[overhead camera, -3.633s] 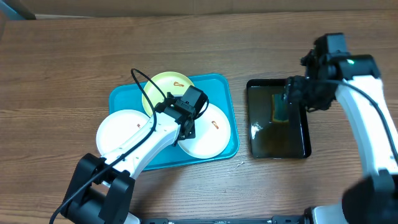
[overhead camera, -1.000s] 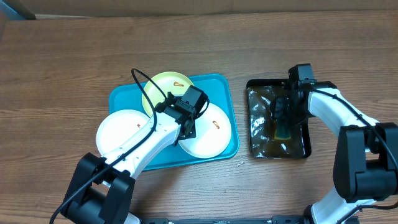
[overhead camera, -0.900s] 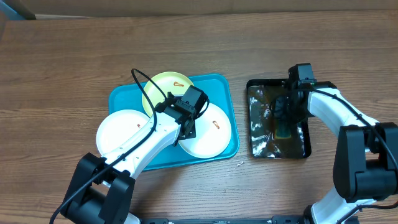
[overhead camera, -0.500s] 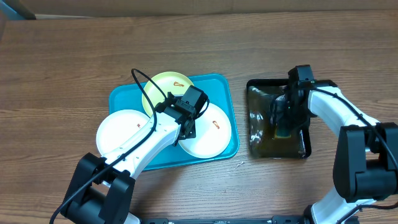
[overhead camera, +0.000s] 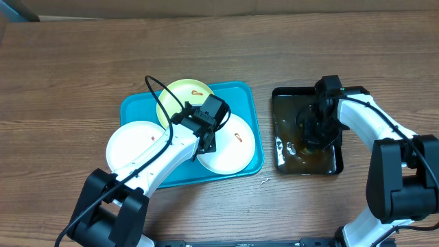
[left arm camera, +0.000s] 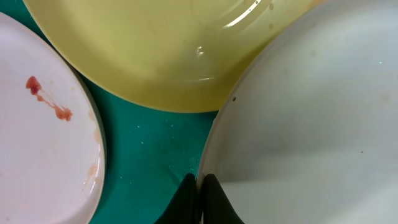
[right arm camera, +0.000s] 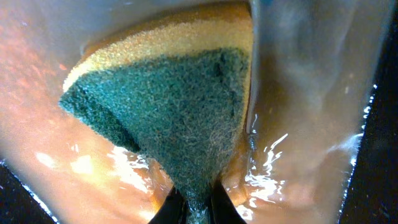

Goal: Clean dirty plates on tray and stack at the side
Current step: 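Grasp the green sponge with the right gripper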

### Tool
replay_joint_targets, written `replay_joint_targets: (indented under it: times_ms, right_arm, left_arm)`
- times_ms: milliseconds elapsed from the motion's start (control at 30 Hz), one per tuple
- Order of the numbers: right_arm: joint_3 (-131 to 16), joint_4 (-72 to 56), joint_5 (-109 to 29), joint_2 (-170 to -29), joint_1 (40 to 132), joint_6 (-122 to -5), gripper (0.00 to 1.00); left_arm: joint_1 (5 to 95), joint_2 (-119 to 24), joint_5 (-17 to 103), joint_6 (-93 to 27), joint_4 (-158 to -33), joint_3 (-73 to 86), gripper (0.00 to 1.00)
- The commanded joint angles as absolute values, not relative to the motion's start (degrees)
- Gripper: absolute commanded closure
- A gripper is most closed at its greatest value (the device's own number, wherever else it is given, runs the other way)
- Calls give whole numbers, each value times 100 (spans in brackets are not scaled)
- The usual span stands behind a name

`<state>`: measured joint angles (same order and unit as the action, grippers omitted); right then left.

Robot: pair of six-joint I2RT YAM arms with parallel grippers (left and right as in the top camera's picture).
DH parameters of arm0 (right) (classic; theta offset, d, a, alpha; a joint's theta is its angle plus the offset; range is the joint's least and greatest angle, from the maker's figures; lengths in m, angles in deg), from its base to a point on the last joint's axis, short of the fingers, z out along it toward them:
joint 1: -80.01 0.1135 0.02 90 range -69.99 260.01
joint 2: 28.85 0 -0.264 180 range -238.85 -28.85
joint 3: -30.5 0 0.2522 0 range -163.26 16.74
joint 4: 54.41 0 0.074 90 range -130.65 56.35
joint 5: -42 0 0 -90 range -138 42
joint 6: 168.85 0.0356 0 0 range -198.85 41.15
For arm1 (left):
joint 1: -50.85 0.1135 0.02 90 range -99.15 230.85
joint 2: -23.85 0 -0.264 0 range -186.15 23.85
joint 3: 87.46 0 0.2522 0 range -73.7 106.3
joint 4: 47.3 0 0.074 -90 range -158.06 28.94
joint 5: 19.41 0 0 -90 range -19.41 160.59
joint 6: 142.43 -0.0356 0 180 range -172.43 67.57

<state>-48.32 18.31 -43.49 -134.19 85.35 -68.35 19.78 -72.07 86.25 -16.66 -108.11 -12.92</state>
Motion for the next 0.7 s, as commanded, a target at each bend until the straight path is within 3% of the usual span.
replay_joint_targets:
  times_ms: [0, 33, 133, 667]
  right_arm:
    - [-4825, 2097, -4320, -13437, 8553, -6833, 93]
    - [-4967, 2384, -4320, -13435, 8553, -6833, 73]
    - [-5328, 2867, -4323, -13435, 8553, -6835, 54]
    - [-5103, 2200, -4449, -13437, 8553, -6822, 48]
  left_arm:
    - [2008, -7279, 8677, -1777, -10817, -1323, 96]
    - [2008, -7279, 8677, -1777, -10815, -1323, 96]
    - [2008, -7279, 8677, -1777, -10815, -1323, 96]
    - [2008, -7279, 8677, -1777, -10817, -1323, 92]
